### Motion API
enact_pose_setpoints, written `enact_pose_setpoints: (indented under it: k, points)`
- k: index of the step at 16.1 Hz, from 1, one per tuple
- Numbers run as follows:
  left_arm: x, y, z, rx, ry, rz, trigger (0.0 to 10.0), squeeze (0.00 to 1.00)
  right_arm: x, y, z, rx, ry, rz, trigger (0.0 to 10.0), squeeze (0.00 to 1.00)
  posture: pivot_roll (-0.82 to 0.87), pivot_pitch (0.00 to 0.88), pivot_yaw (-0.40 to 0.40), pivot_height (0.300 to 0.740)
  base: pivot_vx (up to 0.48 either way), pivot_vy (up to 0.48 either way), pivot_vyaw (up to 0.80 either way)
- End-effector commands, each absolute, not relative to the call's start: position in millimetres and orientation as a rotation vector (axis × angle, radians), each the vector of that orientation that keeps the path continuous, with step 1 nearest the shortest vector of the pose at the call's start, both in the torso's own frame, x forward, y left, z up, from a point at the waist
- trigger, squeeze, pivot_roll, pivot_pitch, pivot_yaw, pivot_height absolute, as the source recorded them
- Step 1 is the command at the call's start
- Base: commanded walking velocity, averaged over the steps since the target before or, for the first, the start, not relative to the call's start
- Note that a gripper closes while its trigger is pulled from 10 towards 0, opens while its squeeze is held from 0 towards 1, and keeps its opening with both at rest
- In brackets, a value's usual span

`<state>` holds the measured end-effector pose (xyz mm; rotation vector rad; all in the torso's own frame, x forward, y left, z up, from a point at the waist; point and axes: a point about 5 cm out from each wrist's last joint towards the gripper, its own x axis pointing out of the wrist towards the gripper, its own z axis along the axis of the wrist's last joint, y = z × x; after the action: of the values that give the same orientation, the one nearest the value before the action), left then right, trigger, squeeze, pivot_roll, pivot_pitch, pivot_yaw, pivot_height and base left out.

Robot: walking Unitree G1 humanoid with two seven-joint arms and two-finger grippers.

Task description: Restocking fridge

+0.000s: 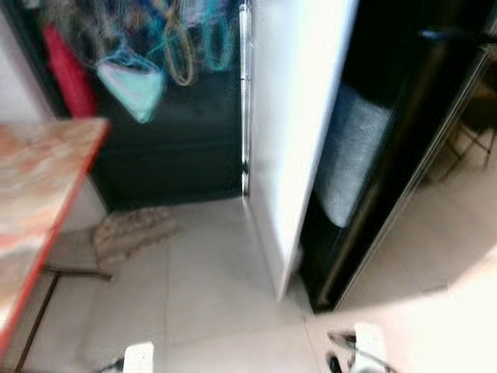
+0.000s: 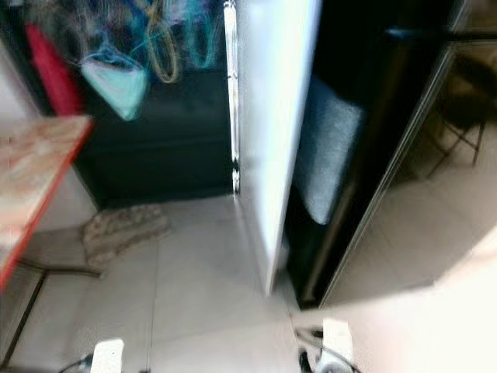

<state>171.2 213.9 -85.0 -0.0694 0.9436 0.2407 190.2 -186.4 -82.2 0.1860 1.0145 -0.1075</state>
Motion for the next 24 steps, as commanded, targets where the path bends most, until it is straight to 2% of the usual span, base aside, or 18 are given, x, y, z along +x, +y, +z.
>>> enact_pose_setpoints:
  k: [1,4,6,9,11,12,13,15,16,20,21,24]
  points:
    - [167.1,211.6,-87.3,-0.091,0.949,0.252,10.0,0.0,190.1,-188.6,-82.0,0.167,1.013,-0.105,10.0,0.0,0.01,0.0,0.011,0.74,0.0,0.0,0.8]
    - [166.3,212.3,-87.1,-0.074,0.942,0.236,10.0,0.0,188.1,-187.9,-83.0,0.165,1.017,-0.101,10.0,0.0,0.0,0.0,0.019,0.74,0.0,0.0,0.8]
    - [164.4,212.0,-86.4,-0.144,0.882,0.259,10.0,0.0,184.2,-187.3,-84.9,0.152,1.026,-0.091,10.0,0.0,-0.01,0.0,0.031,0.74,0.0,0.0,0.8]
    - [160.8,211.5,-84.5,-0.162,0.793,0.276,10.0,0.0,175.9,-190.5,-88.3,0.107,1.048,-0.069,10.0,0.0,0.01,0.0,0.032,0.74,0.0,0.0,0.8]
    - [158.5,214.8,-80.9,-0.103,0.721,0.295,10.0,0.0,169.8,-191.6,-90.7,0.095,1.059,-0.067,10.0,0.0,0.01,0.007,0.023,0.74,0.0,0.0,0.8]
    - [251.8,246.0,-9.1,0.035,0.354,0.297,10.0,0.0,163.6,-192.3,-93.2,0.107,1.064,-0.084,10.0,0.0,0.03,0.009,0.025,0.74,0.0,0.0,0.0]
    - [268.6,248.8,15.1,0.086,0.228,0.295,10.0,0.0,160.5,-192.2,-94.4,0.117,1.069,-0.088,10.0,0.0,0.03,0.014,0.026,0.74,0.0,0.0,0.0]
    - [271.7,243.1,32.5,0.152,0.104,0.259,10.0,0.0,153.9,-192.7,-96.8,0.114,1.08,-0.085,10.0,0.0,0.04,0.019,0.023,0.74,0.0,0.0,0.0]
    - [269.6,240.9,41.0,0.128,0.038,0.268,10.0,0.0,150.6,-192.8,-98.1,0.106,1.091,-0.072,10.0,0.0,0.05,0.026,0.022,0.74,0.0,0.0,0.0]
    - [248.5,230.5,71.8,0.128,-0.142,0.228,10.0,0.0,139.7,-192.8,-101.9,0.106,1.114,-0.074,10.0,0.0,0.05,0.041,0.03,0.74,0.0,0.0,0.0]
    - [248.2,228.1,76.3,0.122,-0.156,0.219,10.0,0.0,139.1,-192.9,-102.1,0.106,1.114,-0.074,10.0,0.0,0.06,0.045,0.028,0.74,0.0,0.0,0.0]
    - [260.9,208.4,126.5,0.123,-0.302,0.146,10.0,0.0,134.5,-196.4,-103.0,0.082,1.12,-0.066,10.0,0.0,0.05,0.067,0.023,0.74,0.0,0.0,0.0]
